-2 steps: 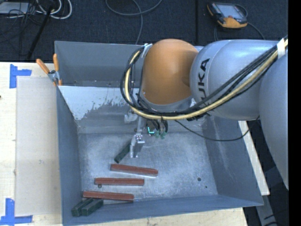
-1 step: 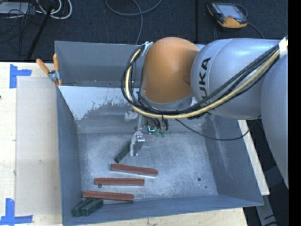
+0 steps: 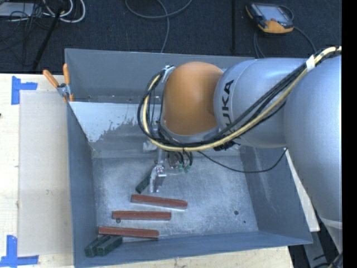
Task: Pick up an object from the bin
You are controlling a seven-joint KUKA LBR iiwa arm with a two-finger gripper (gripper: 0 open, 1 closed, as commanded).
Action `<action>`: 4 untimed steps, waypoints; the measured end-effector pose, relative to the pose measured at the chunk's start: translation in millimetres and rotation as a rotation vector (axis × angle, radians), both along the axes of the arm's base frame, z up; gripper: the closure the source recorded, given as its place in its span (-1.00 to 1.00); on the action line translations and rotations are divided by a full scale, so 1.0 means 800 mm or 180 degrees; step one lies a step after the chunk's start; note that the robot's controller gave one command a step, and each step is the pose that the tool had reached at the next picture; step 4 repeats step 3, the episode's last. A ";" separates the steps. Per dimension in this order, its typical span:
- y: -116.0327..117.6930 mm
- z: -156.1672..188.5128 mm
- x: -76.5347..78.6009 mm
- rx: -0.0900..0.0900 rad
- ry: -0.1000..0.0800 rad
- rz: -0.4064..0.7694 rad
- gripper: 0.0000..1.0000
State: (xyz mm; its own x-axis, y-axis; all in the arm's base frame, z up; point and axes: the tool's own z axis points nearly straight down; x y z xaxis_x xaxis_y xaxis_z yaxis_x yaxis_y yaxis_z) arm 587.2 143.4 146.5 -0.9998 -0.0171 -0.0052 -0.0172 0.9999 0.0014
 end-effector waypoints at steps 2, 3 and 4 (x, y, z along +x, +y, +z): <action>-0.019 -0.083 -0.011 0.0012 -0.0043 0.0317 1.00; 0.000 0.076 0.024 -0.0004 0.0010 0.0438 1.00; 0.000 0.076 0.024 -0.0004 0.0010 0.0438 1.00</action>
Offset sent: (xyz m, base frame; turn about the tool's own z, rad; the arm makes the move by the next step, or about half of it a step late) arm 0.0000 0.0000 0.0000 0.0000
